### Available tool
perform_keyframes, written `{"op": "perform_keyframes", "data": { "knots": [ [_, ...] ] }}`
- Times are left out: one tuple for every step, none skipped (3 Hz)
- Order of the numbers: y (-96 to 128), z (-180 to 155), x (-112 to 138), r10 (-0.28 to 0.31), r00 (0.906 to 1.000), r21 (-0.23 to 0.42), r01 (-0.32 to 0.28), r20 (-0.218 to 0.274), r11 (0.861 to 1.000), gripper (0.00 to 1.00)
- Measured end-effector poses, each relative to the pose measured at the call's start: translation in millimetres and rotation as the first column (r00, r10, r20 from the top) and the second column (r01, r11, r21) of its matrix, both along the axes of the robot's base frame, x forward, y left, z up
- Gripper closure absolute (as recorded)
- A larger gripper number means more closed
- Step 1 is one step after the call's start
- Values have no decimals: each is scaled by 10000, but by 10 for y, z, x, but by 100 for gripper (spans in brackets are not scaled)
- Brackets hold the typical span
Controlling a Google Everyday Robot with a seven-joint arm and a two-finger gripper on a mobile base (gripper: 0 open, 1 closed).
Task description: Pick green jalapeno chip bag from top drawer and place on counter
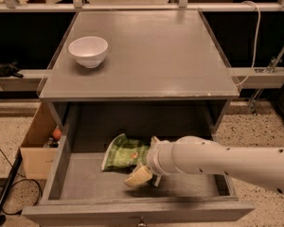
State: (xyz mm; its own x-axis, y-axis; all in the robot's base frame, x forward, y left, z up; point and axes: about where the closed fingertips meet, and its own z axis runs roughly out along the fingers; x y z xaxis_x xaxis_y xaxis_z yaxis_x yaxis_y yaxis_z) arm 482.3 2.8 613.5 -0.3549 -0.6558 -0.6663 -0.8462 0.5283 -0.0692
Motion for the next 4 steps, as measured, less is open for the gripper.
{"op": "perform_keyframes", "data": {
  "knots": [
    [106,-22,91,256,9996,-89,-255,101,9996,0],
    [124,-23,95,296,9995,-97,-295,106,9995,17],
    [124,-23,95,296,9995,-97,-295,106,9995,40],
    [124,-23,95,297,9995,-97,-296,106,9995,63]
  ]
}}
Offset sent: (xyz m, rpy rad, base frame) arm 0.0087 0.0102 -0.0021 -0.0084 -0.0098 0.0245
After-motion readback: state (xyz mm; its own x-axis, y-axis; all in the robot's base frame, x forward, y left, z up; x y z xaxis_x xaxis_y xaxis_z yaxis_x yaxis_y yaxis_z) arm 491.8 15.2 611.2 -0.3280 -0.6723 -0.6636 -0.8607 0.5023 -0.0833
